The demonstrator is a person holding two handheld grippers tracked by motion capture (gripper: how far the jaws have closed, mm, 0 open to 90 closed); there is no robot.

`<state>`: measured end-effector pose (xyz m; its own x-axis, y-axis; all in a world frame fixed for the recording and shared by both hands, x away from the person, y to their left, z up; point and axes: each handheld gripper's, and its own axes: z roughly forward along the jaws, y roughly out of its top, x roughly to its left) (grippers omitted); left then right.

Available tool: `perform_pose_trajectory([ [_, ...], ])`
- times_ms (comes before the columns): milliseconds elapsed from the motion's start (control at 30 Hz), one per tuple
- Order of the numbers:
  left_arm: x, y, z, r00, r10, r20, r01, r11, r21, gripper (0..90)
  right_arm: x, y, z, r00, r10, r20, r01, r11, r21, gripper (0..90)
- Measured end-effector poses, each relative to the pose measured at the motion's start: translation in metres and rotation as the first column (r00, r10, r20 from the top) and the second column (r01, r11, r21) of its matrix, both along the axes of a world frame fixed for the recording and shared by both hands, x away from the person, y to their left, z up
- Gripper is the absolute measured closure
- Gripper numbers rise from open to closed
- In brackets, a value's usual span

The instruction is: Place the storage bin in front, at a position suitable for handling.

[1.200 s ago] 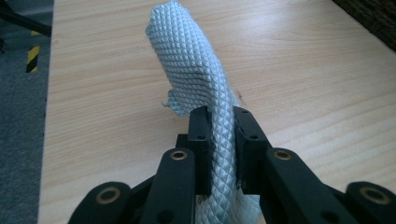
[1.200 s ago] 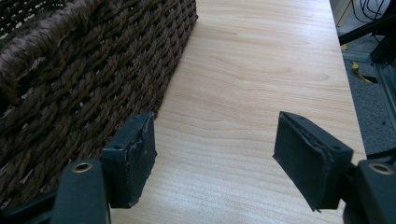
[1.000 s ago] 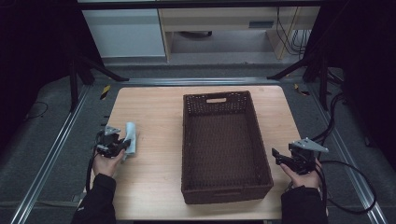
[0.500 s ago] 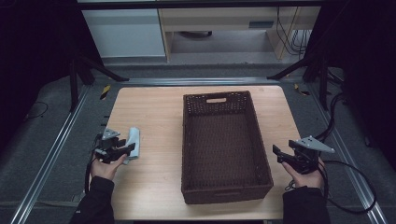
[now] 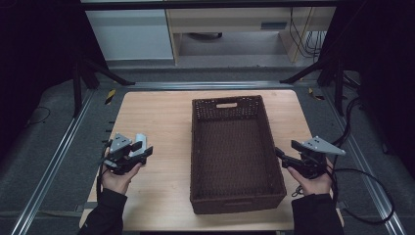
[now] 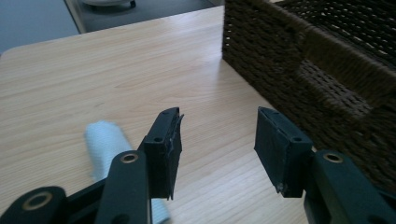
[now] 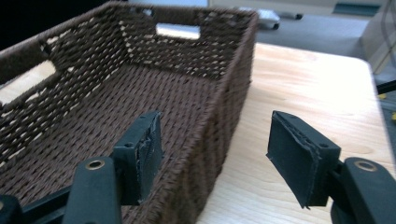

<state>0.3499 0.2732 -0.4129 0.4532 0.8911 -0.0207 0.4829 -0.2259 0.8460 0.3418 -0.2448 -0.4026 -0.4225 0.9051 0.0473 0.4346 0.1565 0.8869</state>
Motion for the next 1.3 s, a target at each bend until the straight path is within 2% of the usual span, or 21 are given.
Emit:
perform_pose_trajectory([
  [100, 0.000, -0.011, -0.001, 0.9992, -0.040, 0.006, 0.040, 0.9992, -0.008, 47.9, 0.004, 0.006, -0.004, 0.9997, 0.016, -0.017, -0.016, 1.000, -0.011, 35.3],
  [200, 0.000, -0.016, -0.002, 0.9984, -0.057, 0.000, 0.057, 0.9984, 0.007, 45.2, 0.009, 0.012, -0.010, 0.9984, 0.027, -0.049, -0.028, 0.999, -0.018, 37.9],
  [233, 0.001, -0.020, -0.003, 0.9979, -0.063, -0.016, 0.064, 0.9978, 0.020, 44.1, 0.010, 0.014, -0.012, 0.9980, 0.030, -0.056, -0.032, 0.999, -0.026, 39.4],
  [333, 0.002, -0.023, -0.005, 0.9972, -0.056, -0.049, 0.059, 0.9973, 0.045, 44.9, 0.013, 0.018, -0.018, 0.9965, 0.040, -0.073, -0.044, 0.998, -0.047, 47.6],
  [433, 0.000, -0.025, -0.004, 0.9978, -0.041, -0.053, 0.045, 0.9967, 0.068, 48.1, 0.014, 0.023, -0.022, 0.9937, 0.061, -0.095, -0.066, 0.996, -0.060, 59.8],
  [500, -0.001, -0.025, -0.003, 0.9979, -0.043, -0.049, 0.046, 0.9972, 0.060, 49.6, 0.014, 0.025, -0.022, 0.9957, 0.041, -0.083, -0.047, 0.996, -0.075, 64.2],
  [533, -0.002, -0.027, -0.001, 0.9981, -0.048, -0.037, 0.050, 0.9980, 0.038, 50.2, 0.013, 0.025, -0.023, 0.9965, 0.025, -0.080, -0.030, 0.997, -0.071, 65.3],
  [700, -0.006, -0.032, 0.002, 0.9974, -0.071, -0.012, 0.071, 0.9974, 0.013, 52.9, 0.013, 0.031, -0.024, 0.9969, 0.007, -0.078, -0.011, 0.999, -0.049, 66.7],
  [767, -0.009, -0.037, 0.003, 0.9958, -0.092, 0.005, 0.092, 0.9957, -0.010, 53.4, 0.014, 0.040, -0.025, 0.9972, 0.004, -0.074, -0.007, 0.999, -0.038, 67.0],
  [967, -0.014, -0.045, 0.005, 0.9922, -0.122, 0.026, 0.122, 0.9923, -0.021, 54.7, 0.014, 0.060, -0.025, 0.9977, 0.004, -0.068, -0.007, 0.999, -0.045, 66.3],
  [1133, -0.016, -0.054, 0.004, 0.9890, -0.146, 0.023, 0.146, 0.9892, -0.007, 54.6, 0.015, 0.074, -0.025, 0.9970, 0.013, -0.077, -0.015, 0.999, -0.034, 64.4],
  [1233, -0.017, -0.056, 0.004, 0.9903, -0.136, 0.028, 0.136, 0.9906, 0.010, 56.0, 0.016, 0.079, -0.027, 0.9942, 0.035, -0.102, -0.038, 0.999, -0.032, 63.4],
  [1300, -0.015, -0.055, 0.004, 0.9914, -0.129, 0.017, 0.130, 0.9916, 0.000, 56.2, 0.016, 0.079, -0.027, 0.9934, 0.044, -0.106, -0.048, 0.998, -0.031, 60.8],
])
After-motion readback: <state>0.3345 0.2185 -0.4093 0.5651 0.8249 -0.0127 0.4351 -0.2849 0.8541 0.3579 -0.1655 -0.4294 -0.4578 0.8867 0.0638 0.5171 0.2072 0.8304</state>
